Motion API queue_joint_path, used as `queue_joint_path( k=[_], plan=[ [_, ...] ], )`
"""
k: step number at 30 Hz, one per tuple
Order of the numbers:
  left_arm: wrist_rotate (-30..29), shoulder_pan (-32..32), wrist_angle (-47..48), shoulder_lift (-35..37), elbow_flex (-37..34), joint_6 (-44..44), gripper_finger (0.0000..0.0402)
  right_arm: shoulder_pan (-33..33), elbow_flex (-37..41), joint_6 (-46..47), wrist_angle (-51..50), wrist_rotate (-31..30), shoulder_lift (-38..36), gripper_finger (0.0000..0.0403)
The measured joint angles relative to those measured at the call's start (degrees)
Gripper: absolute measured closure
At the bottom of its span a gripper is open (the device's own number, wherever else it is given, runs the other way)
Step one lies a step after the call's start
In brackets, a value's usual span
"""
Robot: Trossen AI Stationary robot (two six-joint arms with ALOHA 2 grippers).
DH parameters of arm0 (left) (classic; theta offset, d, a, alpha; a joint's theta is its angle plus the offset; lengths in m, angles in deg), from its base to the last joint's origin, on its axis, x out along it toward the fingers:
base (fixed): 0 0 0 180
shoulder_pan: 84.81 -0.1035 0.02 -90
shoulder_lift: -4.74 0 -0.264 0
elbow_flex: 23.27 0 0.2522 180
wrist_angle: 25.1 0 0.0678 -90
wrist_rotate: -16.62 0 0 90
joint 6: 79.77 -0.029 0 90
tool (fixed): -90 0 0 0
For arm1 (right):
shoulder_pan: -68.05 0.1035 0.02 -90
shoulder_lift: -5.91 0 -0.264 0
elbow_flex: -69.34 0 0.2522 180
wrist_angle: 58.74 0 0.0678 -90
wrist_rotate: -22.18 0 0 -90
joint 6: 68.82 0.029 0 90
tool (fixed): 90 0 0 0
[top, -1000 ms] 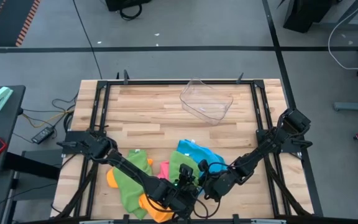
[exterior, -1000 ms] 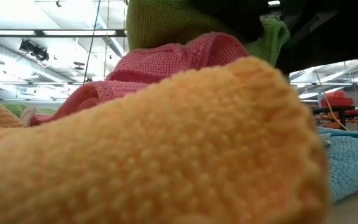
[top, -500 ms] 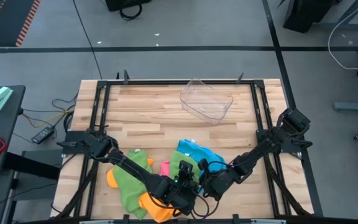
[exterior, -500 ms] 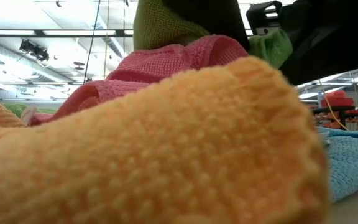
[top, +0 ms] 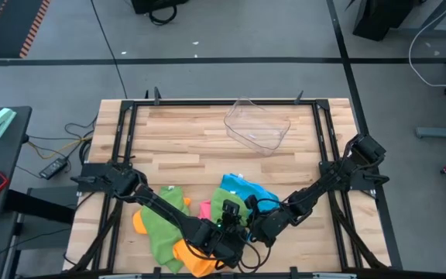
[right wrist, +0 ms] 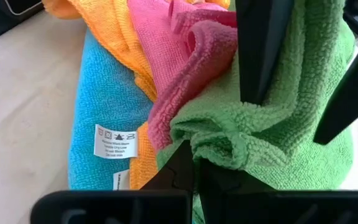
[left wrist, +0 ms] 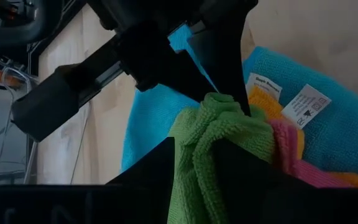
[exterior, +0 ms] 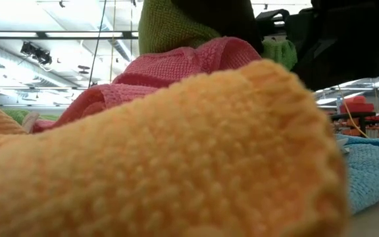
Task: Fold microfiber towels
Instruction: Fold the top green towel
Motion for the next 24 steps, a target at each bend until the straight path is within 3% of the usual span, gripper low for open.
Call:
queue_joint_path(
  k=[11,17,24],
  plan=[
    [2.40,0.07,-1.96,0.04,0.01,0.51,0.0257,-0.35,0.00,-1.04,1.57,-2.22,0.02,0.0387],
    [5.79,-0.02,-1.91,0.04,0.00,0.12,0.0275,-0.22,0.00,-2.26,2.76,-1.68,0.02,0.0387],
    [5.87,-0.09,-1.89,0.04,0.00,-0.09,0.0292,-0.20,0.00,-2.26,2.74,-1.51,0.02,0.0387]
  ],
)
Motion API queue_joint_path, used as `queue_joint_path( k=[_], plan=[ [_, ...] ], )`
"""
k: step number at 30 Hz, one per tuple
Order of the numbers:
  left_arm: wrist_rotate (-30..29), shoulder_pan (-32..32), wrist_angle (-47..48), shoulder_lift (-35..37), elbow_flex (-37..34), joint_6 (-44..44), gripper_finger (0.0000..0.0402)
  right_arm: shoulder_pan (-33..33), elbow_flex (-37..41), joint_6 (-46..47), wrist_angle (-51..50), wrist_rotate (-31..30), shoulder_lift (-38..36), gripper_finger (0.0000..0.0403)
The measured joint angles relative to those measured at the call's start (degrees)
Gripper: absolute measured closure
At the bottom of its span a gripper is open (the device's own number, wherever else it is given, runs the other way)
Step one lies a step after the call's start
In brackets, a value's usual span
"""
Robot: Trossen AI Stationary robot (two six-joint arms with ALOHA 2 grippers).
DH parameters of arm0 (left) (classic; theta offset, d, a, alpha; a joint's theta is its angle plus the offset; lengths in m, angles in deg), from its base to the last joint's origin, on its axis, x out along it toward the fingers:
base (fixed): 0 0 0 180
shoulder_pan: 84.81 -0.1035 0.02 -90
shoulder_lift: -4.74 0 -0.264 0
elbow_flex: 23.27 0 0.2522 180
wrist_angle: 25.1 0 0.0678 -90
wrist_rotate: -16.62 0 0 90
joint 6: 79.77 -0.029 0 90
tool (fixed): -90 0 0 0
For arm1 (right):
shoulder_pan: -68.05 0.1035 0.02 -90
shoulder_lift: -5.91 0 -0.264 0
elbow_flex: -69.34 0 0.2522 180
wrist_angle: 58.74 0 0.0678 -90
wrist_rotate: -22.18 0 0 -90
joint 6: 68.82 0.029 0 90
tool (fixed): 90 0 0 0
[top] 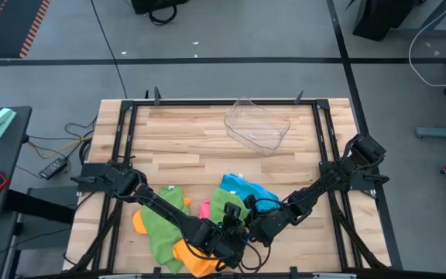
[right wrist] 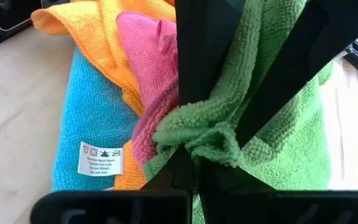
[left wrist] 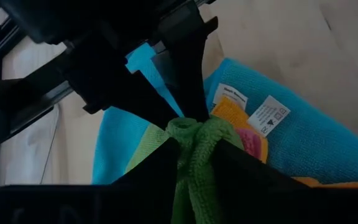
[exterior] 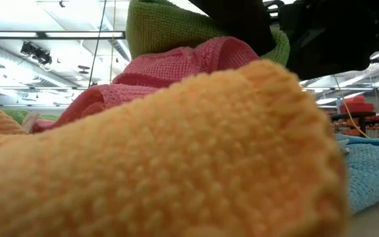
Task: Fold microfiber towels
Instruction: Fold the top green towel
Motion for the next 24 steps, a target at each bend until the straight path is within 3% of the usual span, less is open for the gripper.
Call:
queue_joint_path(
  k=[17,24],
  plan=[
    [1.48,-0.35,-0.44,0.00,0.00,-2.97,0.0261,1.10,0.00,-3.04,0.02,0.15,0.00,0.0387],
    [2.07,-0.40,-0.53,0.00,0.00,-3.10,0.0309,1.14,0.00,-3.31,0.04,1.14,0.00,0.0387]
  ],
)
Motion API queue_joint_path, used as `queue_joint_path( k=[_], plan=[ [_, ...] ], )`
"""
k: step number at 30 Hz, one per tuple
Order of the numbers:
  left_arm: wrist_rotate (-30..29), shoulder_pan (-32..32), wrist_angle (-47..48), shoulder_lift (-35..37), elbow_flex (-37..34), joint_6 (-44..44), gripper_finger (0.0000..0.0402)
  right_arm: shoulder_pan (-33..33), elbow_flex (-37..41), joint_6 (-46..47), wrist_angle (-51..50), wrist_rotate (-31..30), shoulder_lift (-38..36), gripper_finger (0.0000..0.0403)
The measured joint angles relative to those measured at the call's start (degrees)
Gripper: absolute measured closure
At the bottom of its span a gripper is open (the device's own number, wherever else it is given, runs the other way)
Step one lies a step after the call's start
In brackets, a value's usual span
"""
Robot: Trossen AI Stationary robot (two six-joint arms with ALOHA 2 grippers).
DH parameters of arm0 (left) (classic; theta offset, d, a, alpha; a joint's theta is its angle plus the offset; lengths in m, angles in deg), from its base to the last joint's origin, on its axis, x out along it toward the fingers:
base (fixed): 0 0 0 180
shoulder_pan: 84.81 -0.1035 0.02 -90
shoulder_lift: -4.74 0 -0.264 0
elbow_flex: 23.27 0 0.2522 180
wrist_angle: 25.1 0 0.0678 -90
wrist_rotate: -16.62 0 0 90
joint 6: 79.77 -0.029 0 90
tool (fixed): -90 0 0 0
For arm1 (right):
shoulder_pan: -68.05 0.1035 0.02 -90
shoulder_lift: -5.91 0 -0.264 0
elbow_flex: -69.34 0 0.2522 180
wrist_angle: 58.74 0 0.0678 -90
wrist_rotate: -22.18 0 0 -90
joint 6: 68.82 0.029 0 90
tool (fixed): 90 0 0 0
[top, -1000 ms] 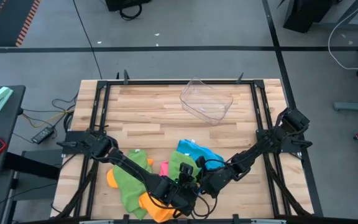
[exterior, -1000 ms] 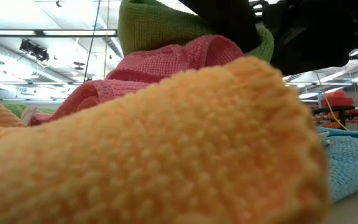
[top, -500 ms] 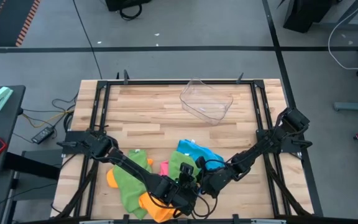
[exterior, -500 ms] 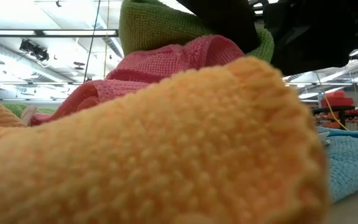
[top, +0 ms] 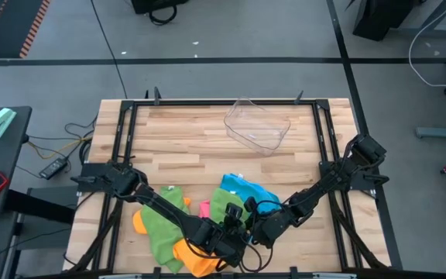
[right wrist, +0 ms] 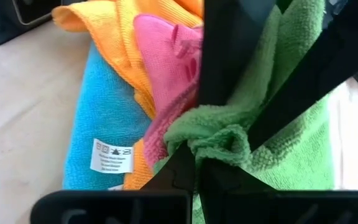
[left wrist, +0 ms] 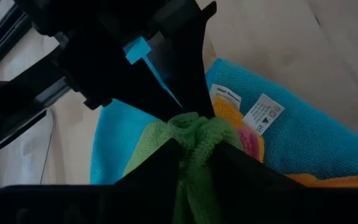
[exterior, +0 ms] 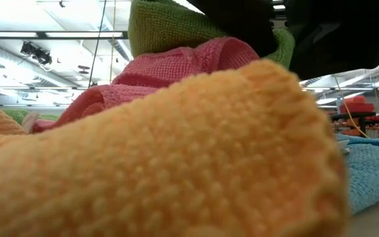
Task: Fold microfiber towels
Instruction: Fold the top green towel
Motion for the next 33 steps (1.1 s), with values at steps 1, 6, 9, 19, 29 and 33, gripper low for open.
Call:
queue_joint_path(
  k=[1,6,9,19,29,33],
  plan=[
    [0.06,-0.02,-0.02,0.00,0.00,-0.02,0.0318,0.00,0.00,-0.40,0.06,0.64,0.00,0.0387],
    [0.29,-0.17,-0.52,0.00,0.00,-0.69,0.0332,0.00,0.00,-1.27,1.04,2.11,0.00,0.0387],
    [0.74,-0.15,-0.87,0.00,0.00,-1.92,0.0328,0.00,0.00,-1.99,1.16,2.33,0.00,0.0387],
    [0.71,-0.10,-1.47,0.00,0.00,-0.16,0.0390,0.06,0.00,0.50,0.93,2.41,-0.22,0.0381],
    [-4.27,1.14,-0.76,0.07,0.02,4.11,0.0394,1.16,-0.04,10.33,-8.45,-1.28,-5.67,0.0283],
    [-5.85,1.21,1.20,0.56,0.00,6.96,0.0394,1.11,-0.04,11.73,-9.75,-3.12,-8.84,0.0245]
  ],
)
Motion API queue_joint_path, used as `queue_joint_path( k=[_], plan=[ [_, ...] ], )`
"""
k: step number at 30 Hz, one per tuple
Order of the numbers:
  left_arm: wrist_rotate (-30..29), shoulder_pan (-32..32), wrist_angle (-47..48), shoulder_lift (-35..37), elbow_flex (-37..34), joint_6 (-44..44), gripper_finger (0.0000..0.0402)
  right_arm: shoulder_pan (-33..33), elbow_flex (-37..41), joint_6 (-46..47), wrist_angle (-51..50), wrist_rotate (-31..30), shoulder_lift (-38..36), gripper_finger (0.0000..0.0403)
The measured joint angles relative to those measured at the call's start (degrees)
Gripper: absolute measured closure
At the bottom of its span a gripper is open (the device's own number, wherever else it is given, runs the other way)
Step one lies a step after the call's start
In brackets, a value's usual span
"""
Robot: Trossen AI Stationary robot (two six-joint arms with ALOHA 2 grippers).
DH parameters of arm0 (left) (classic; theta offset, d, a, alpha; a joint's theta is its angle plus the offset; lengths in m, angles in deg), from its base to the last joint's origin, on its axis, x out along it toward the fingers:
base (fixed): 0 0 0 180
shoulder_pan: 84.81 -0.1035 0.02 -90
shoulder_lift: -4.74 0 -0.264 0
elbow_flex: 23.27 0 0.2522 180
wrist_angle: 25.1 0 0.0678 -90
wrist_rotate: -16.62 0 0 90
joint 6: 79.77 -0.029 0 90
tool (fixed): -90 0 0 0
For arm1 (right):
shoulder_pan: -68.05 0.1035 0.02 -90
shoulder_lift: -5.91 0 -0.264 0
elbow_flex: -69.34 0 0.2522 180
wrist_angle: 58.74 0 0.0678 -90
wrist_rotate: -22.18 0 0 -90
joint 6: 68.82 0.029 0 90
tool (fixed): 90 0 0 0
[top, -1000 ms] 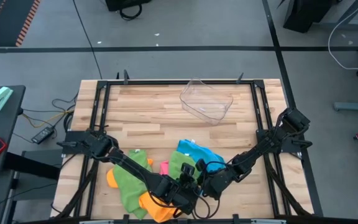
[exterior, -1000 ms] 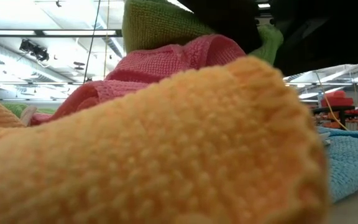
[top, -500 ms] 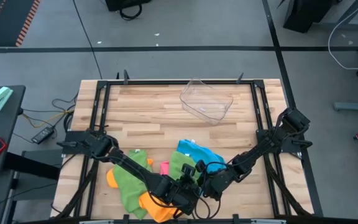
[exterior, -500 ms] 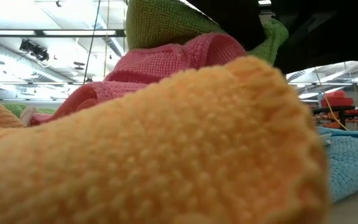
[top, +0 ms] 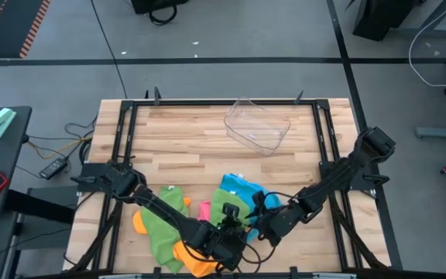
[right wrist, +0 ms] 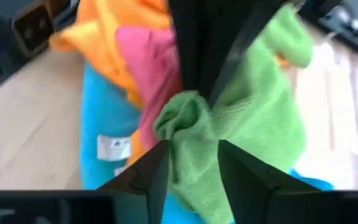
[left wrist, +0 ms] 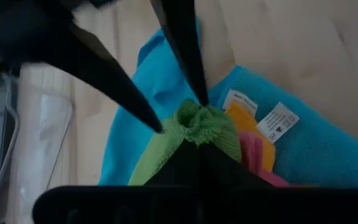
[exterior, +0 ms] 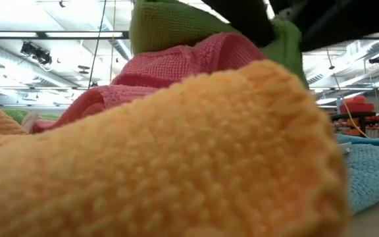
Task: Fold microfiber towels
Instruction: Fold the top green towel
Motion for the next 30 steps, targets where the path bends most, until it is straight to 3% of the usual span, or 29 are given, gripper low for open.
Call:
queue_joint_path(
  k=[10,17,25,30],
  plan=[
    [-5.00,0.06,4.13,3.04,0.02,7.66,0.0394,-1.54,0.00,4.75,3.62,-2.69,-2.33,0.0197],
    [-6.44,-0.59,8.35,5.91,0.02,11.58,0.0394,-2.36,0.00,4.65,7.17,-7.73,-2.33,0.0200],
    [-8.17,-2.06,9.29,9.74,0.06,11.56,0.0390,-4.96,-0.90,0.08,9.13,-8.08,-2.29,0.0202],
    [-8.55,-2.53,9.80,10.59,0.11,11.29,0.0393,-6.26,-2.02,-2.30,9.09,-8.08,-2.29,0.0234]
  ],
)
